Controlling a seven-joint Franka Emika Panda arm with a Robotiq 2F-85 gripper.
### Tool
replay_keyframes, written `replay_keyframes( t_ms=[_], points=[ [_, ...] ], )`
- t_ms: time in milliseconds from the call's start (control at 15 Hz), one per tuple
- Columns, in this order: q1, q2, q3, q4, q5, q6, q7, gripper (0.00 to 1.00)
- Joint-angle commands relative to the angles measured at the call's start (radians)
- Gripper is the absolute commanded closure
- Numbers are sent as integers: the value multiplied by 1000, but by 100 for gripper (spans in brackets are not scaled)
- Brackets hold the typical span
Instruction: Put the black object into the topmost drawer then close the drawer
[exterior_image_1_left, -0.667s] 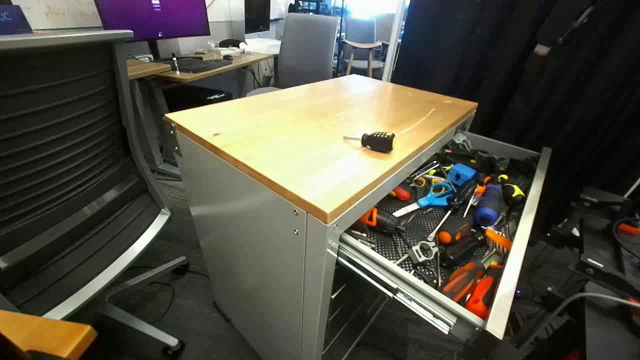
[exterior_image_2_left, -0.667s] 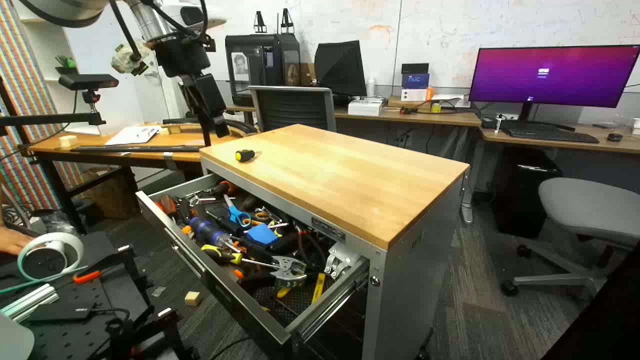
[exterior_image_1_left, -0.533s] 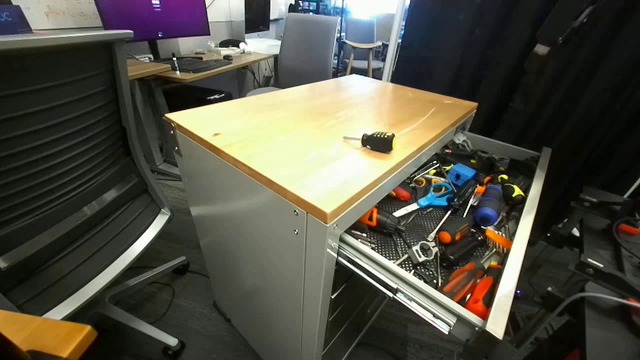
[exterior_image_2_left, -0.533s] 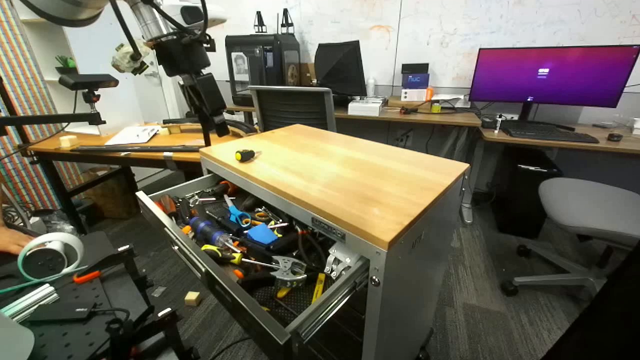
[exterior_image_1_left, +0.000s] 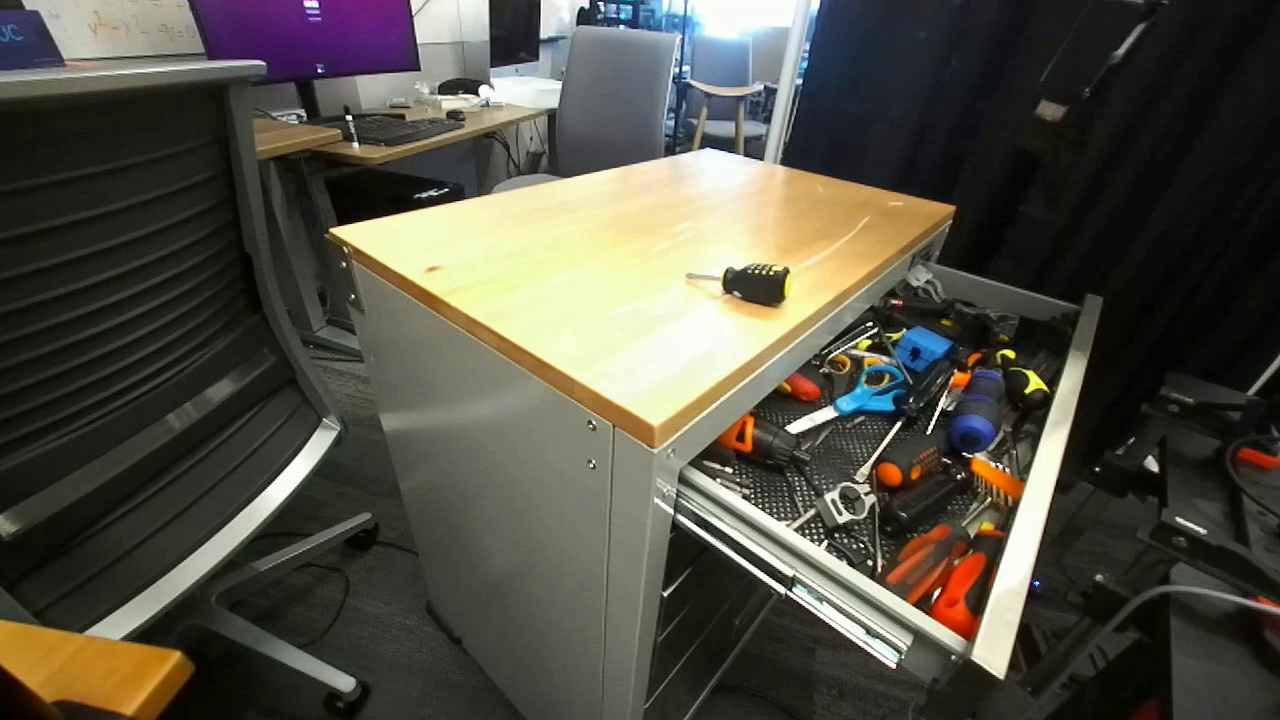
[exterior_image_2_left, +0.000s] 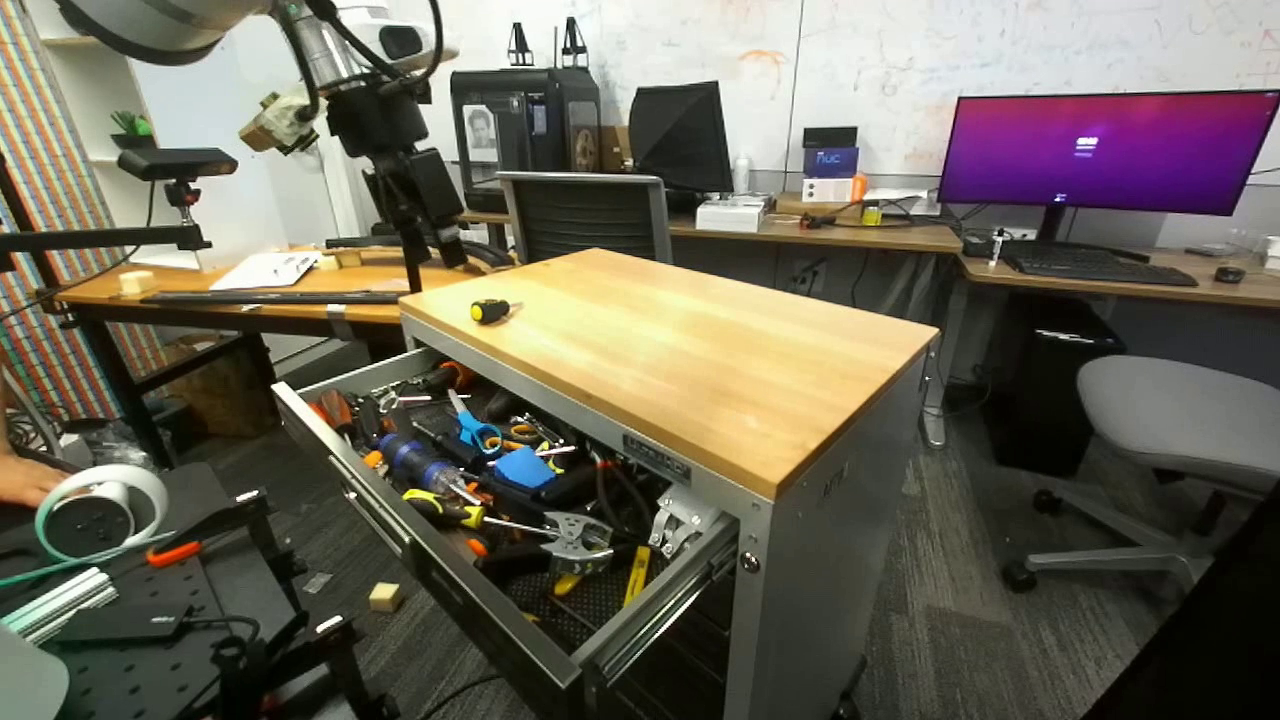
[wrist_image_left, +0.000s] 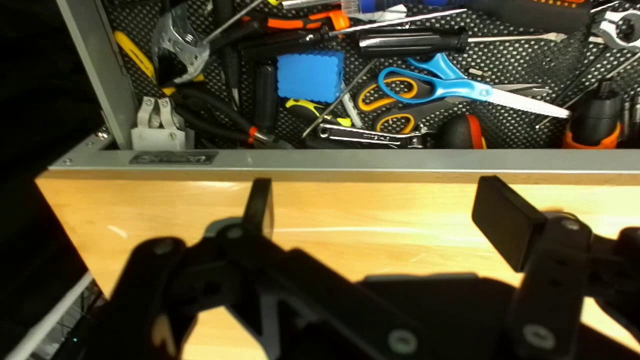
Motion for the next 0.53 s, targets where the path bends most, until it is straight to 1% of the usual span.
replay_keyframes(
  t_ms=[0,200,467],
  points=[
    [36,244,57,212,-70,-11,17,0],
    [90,419,76,361,-111,-36,14,0],
    [179,670,39,556,-123,-41,-20,0]
  ],
)
